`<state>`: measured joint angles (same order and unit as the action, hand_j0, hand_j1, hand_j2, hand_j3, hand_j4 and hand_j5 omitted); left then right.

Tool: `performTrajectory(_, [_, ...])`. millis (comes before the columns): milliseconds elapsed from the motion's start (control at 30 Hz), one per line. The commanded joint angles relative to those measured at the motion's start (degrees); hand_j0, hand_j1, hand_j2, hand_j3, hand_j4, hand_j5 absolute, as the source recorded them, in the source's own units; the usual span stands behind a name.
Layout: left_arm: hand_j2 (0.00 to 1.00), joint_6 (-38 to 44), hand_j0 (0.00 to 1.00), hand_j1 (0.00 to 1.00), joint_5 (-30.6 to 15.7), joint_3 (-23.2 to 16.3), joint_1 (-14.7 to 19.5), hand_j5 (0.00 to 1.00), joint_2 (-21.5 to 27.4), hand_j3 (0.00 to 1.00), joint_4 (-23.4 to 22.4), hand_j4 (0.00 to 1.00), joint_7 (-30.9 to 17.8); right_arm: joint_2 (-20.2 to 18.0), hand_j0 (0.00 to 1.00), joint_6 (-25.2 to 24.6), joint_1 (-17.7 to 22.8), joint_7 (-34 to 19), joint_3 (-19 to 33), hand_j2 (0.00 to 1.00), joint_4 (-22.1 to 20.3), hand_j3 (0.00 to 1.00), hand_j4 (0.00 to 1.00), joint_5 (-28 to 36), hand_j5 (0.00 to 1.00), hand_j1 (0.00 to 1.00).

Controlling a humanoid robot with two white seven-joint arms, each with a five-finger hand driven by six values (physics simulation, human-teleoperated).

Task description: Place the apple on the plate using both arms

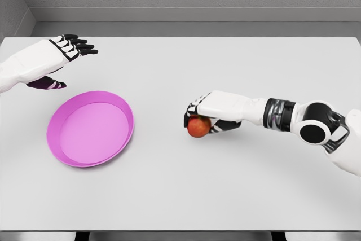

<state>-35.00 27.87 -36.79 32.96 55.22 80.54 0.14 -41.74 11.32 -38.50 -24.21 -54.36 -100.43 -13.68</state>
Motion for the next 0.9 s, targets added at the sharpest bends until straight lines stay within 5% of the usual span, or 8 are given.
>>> performTrajectory(0, [1.00, 0.00, 1.00, 1.00, -0.36, 0.06, 0.00, 1.00, 0.06, 1.00, -0.03, 1.00, 0.03, 1.22, 0.57, -0.25, 0.00, 0.04, -1.54, 0.57, 0.05, 0.57, 0.57, 0.06, 0.57, 0.57])
performTrajectory(467, [1.00, 0.00, 1.00, 1.00, 0.08, 0.06, 0.00, 1.00, 0.06, 1.00, 0.15, 1.00, 0.03, 3.07, 0.59, -1.39, -1.58, 0.12, -4.26, 0.59, 0.41, 0.59, 0.59, -0.03, 0.59, 0.59])
performTrajectory(533, [1.00, 0.00, 1.00, 1.00, 0.08, 0.06, 0.00, 1.00, 0.06, 1.00, 0.15, 1.00, 0.03, 3.07, 1.00, -2.62, -1.58, 0.12, -4.26, 1.00, 0.23, 1.00, 1.00, -0.03, 1.00, 1.00])
performTrajectory(867, [1.00, 0.00, 1.00, 1.00, 0.08, 0.06, 0.00, 1.00, 0.06, 1.00, 0.23, 1.00, -0.05, -0.27, 1.00, -1.56, -2.02, -0.05, -0.84, 1.00, -0.03, 1.00, 1.00, -0.20, 1.00, 1.00])
